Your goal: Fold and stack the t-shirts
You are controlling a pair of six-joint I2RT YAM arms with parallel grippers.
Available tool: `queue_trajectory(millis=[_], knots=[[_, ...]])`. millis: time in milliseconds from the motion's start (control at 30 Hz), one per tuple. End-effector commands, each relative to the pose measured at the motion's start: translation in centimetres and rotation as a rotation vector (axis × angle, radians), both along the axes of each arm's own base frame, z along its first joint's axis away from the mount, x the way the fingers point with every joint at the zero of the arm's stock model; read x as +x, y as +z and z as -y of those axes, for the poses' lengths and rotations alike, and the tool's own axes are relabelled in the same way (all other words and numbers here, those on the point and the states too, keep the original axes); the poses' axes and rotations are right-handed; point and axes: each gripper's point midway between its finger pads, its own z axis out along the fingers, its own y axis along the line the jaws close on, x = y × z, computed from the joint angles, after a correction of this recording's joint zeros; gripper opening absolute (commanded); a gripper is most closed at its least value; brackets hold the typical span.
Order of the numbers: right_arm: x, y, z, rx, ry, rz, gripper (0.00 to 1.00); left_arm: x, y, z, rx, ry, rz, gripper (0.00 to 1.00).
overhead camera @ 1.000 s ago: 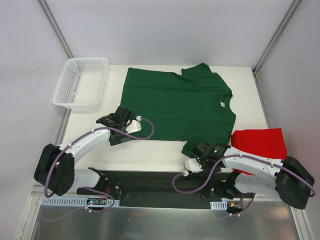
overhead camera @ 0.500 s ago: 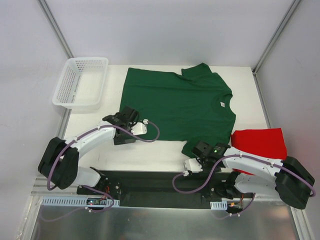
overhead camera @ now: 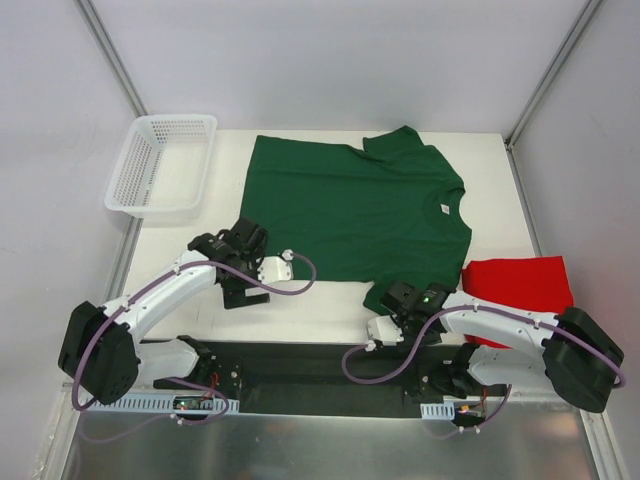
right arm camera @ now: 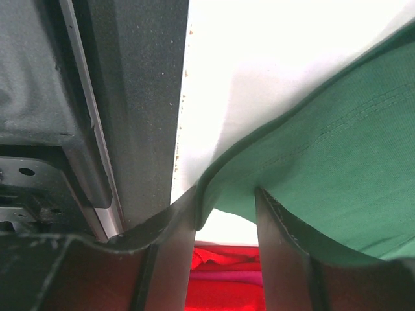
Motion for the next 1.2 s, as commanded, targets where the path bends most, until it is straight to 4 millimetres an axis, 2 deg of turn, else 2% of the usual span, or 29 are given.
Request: queue_trajectory(millis=[0,167,267,400,500,833,1167], knots=[[-0.7,0.2,0.2,-0.013,-0.015,-0.034,0.43,-2.3,-2.9,-2.0,0.068,-0.016,-0.107,0.99],[-0.7,0.2,0.3,-0.012,-0.018,-0.031,0.43,-1.0,-4.6,-3.1,0.093,-0.008,-0.100,0.98],[-0.8,0.3,0.4,-0.011,-0.020,-0.030,0.43,0.5,-4.5,-3.2,0.098,-0.005,-0.071,0.97],[-0.8,0.3,0.3,-0.008,-0.023,-0.031,0.43,2.5,-3.5,-2.6,0.080,-0.015,-0.024,0.97],[-0.8,0.3,0.3,-0.007,-0.024,-0.032,0.43,3.3,-3.8,-2.2,0.082,-0.020,-0.030,0.96],[-0.9,0.3,0.3,-0.003,-0.026,-0.033,0.43,3.6,-6.7,-2.8,0.136,-0.022,-0.089,0.93],[-1.0,0.2,0.2,0.001,-0.026,-0.041,0.43,4.9,-6.5,-3.4,0.130,0.013,-0.064,0.88]])
